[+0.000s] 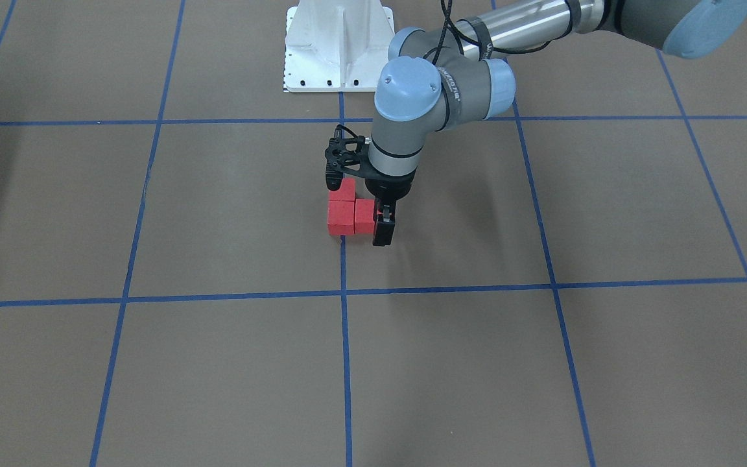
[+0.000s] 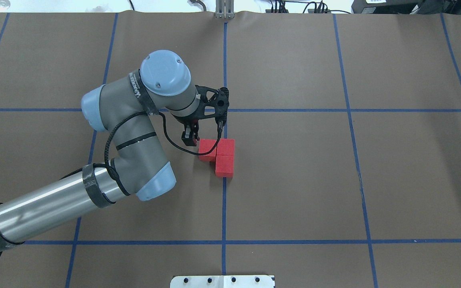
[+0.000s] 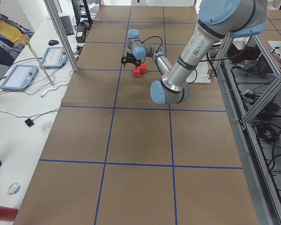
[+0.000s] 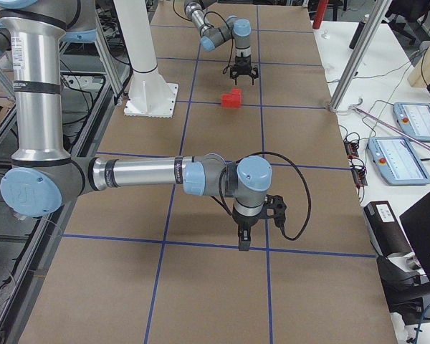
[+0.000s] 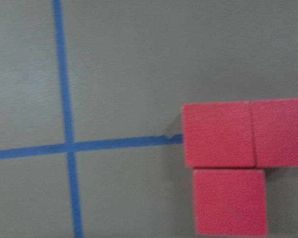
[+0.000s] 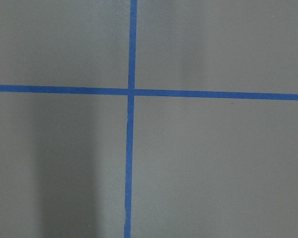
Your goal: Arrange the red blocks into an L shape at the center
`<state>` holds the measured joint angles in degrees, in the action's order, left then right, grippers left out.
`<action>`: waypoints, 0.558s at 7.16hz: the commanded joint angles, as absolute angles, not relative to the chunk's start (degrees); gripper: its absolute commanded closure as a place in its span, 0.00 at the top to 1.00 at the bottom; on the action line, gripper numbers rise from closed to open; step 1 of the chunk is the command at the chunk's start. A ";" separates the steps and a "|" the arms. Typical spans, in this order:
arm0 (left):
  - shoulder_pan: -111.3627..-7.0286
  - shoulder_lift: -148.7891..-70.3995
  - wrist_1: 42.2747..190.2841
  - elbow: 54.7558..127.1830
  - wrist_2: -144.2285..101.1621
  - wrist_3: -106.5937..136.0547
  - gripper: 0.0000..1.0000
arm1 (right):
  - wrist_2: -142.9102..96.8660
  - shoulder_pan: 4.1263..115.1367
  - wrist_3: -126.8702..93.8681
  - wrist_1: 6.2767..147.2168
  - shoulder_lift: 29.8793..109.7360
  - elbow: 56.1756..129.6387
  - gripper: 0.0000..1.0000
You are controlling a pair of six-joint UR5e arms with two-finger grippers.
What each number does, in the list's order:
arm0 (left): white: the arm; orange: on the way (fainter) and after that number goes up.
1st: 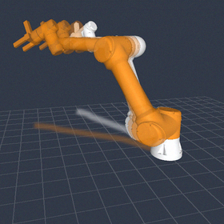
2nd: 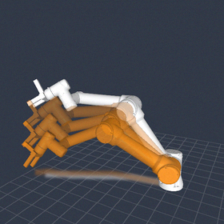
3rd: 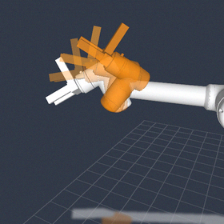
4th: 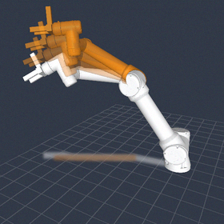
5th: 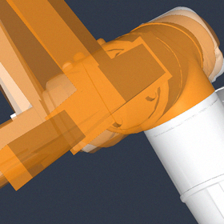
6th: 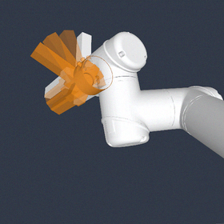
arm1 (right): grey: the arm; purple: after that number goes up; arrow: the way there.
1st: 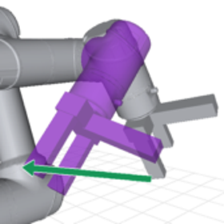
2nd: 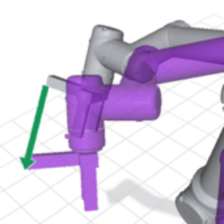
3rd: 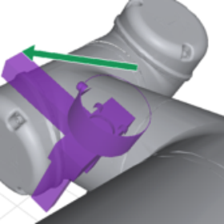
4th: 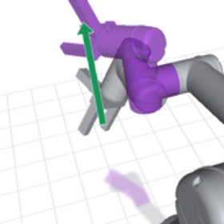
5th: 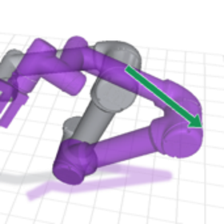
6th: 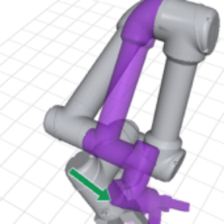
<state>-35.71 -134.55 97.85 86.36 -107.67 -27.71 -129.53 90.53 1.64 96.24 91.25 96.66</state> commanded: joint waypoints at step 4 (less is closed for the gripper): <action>-56.02 -116.23 98.53 92.64 -108.19 -27.69 1.00 | -129.38 90.53 1.76 96.24 91.41 95.98 1.00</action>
<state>-49.56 -121.06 98.40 91.59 -107.98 -27.83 -129.41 90.53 1.73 96.24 91.39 96.25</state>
